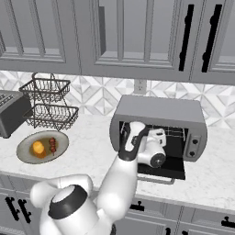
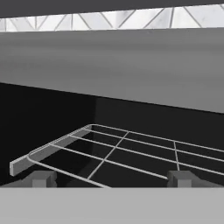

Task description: Pick up the kebab skewer and baguette bread, and place them inside the toaster oven. Close the toaster oven door and start by setting the timer.

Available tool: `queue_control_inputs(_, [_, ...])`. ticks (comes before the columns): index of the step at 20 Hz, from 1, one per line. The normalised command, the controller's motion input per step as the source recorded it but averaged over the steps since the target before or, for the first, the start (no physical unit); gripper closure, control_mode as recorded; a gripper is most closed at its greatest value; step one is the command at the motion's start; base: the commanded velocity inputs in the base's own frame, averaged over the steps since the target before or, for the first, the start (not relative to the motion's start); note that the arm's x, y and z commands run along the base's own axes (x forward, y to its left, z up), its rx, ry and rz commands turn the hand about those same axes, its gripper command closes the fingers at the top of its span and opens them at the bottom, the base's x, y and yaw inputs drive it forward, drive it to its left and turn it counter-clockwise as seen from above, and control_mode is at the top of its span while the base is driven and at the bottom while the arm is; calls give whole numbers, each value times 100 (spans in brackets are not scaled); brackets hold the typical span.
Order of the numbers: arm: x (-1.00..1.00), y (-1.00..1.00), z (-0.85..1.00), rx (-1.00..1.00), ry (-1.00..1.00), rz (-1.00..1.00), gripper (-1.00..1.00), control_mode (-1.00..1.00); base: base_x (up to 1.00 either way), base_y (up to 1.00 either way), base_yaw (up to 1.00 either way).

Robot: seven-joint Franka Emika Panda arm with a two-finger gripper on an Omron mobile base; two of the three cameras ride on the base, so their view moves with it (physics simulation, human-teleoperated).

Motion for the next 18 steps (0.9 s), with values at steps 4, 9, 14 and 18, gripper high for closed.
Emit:
queue_control_inputs(4, [31, -7, -17, 0, 0, 0, -100, -100, 0, 0, 0])
queue_control_inputs(9, [29, -1, -14, 4, 0, 0, -100, -100, 0, 0, 0])
queue_control_inputs(14, [18, -10, -3, 9, 0, 0, -100, -100, 0, 0, 0])
queue_control_inputs(18, [6, -20, -25, 10, 0, -1, -100, -100, 0, 0, 0])
